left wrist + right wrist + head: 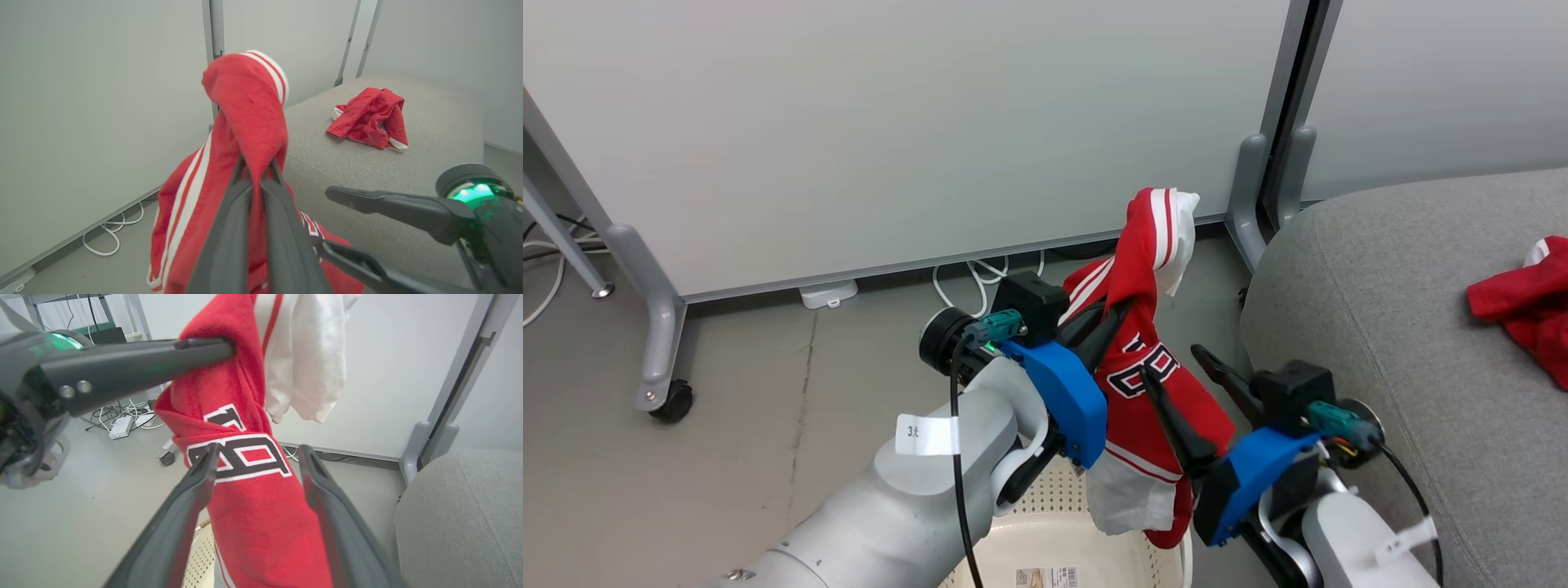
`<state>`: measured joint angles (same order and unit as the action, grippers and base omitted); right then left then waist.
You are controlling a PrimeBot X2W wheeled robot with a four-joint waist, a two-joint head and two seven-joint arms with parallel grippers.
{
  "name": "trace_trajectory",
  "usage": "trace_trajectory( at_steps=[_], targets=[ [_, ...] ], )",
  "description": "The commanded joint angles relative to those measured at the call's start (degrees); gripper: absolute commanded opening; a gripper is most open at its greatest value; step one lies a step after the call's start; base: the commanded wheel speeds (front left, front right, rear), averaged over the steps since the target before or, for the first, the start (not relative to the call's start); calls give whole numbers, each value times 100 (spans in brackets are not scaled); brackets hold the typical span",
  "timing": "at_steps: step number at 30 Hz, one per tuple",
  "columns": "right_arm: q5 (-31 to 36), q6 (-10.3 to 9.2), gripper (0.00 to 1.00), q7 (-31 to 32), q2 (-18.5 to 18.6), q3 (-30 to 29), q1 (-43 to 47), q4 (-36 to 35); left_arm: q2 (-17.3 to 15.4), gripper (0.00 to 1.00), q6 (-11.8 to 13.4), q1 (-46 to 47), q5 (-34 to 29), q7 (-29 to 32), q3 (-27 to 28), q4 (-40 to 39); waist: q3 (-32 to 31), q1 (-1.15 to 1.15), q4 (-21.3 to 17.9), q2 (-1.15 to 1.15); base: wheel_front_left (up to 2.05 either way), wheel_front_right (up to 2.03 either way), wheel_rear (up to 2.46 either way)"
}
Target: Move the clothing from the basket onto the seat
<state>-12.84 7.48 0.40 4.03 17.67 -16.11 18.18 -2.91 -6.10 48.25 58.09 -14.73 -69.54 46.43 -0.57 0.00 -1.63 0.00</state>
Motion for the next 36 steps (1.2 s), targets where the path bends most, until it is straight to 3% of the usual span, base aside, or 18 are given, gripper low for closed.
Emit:
trace_trajectory(
  at_steps=[1, 10, 22, 23, 24, 26, 27, 36],
  targets=[
    [-63, 3, 100, 61, 57, 131, -183, 130, 2, 0, -4, 97, 40, -26, -33, 8, 14, 0, 10, 0, 0, 0, 0],
    [-279, 2, 100, -10, 251, 872, -1027, 1063, 3, 0, -21, 149, 111, -47, -139, -11, 59, 0, 39, 0, 0, 0, 0],
    [-922, 2, 100, -331, 94, 1613, -1704, 2295, 4, 0, -49, 162, 192, -53, -258, -98, 45, 0, 69, 0, 0, 0, 0],
    [-995, 2, 95, -346, 84, 1689, -1747, 2372, 3, 0, -52, 162, 195, -54, -264, -107, 41, 0, 72, 0, 0, 0, 0],
    [-1074, 3, 55, -371, 71, 1772, -1793, 2436, 4, 0, -53, 163, 197, -54, -268, -117, 38, 0, 74, 0, 0, 0, 0],
    [-1221, 2, 15, -436, 61, 1887, -1883, 2552, 5, 0, -62, 166, 211, -55, -282, -131, 34, 0, 75, 0, 0, 0, 0],
    [-1308, 3, 0, -482, 51, 1940, -1917, 2605, 4, 0, -66, 167, 221, -55, -289, -135, 33, 0, 75, 0, 0, 0, 0],
    [-1745, 3, 0, -817, 89, 2280, -2143, 2993, 4, 0, -91, 147, 273, -57, -335, -124, 4, 0, 39, 0, 0, 0, 0]
  ],
)
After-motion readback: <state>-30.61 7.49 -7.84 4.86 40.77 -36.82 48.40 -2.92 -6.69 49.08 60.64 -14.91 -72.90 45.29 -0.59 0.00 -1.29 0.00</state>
